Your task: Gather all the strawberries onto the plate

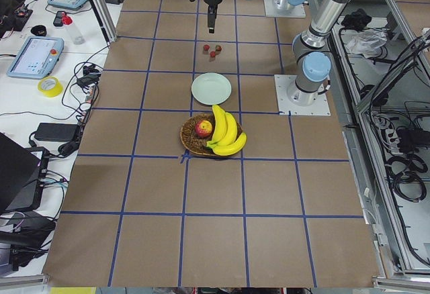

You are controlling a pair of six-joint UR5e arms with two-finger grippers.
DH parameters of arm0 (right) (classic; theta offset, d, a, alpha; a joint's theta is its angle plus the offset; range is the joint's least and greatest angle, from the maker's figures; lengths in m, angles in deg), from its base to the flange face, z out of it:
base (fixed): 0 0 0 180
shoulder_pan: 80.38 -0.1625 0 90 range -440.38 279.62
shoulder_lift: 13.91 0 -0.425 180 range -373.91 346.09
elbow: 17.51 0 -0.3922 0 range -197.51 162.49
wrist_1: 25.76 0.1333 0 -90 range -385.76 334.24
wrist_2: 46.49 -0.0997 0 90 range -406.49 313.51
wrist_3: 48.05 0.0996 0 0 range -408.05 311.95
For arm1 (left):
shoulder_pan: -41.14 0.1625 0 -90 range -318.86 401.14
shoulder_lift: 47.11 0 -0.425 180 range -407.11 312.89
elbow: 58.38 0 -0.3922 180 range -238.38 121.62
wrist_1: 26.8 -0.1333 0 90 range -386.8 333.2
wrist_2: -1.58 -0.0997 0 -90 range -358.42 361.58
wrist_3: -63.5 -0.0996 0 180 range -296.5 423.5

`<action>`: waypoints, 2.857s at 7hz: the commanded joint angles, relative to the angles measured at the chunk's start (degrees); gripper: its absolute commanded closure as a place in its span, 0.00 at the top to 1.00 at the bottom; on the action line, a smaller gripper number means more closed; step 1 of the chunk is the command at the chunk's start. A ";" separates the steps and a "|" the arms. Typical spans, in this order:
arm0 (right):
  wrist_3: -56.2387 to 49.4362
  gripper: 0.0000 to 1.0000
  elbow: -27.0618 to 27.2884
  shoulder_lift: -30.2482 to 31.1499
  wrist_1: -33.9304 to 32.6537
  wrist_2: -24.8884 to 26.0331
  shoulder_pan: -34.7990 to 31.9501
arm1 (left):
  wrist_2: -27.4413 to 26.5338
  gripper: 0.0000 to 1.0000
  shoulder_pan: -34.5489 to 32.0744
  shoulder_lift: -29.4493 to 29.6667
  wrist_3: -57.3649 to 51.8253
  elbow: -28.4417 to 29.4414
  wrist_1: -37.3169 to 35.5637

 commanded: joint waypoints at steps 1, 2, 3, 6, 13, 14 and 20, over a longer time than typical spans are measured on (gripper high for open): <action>-0.04 1.00 -0.07 0.07 -0.02 -0.03 0.00 | 0.04 1.00 0.00 0.10 0.01 -0.03 -0.09; -0.04 1.00 -0.07 0.07 0.07 -0.12 0.00 | 0.04 1.00 0.00 0.10 0.01 -0.03 0.00; -0.13 1.00 -0.07 0.07 0.07 -0.12 0.00 | 0.04 1.00 0.00 0.54 0.18 -0.03 0.00; -0.04 1.00 -0.07 0.07 0.07 -0.12 0.00 | 0.12 1.00 0.09 1.16 0.18 -0.12 -0.18; 0.31 1.00 -0.07 -0.54 -0.02 0.15 0.18 | 6.61 1.00 -3.41 7.30 9.80 -6.78 -10.60; 0.74 1.00 -0.24 -0.54 -0.11 0.15 0.26 | 6.98 1.00 -6.30 8.53 12.90 -9.84 -15.16; 0.31 1.00 0.02 -0.54 0.07 0.15 0.26 | 11.29 0.95 -11.16 18.02 31.10 -21.57 -34.09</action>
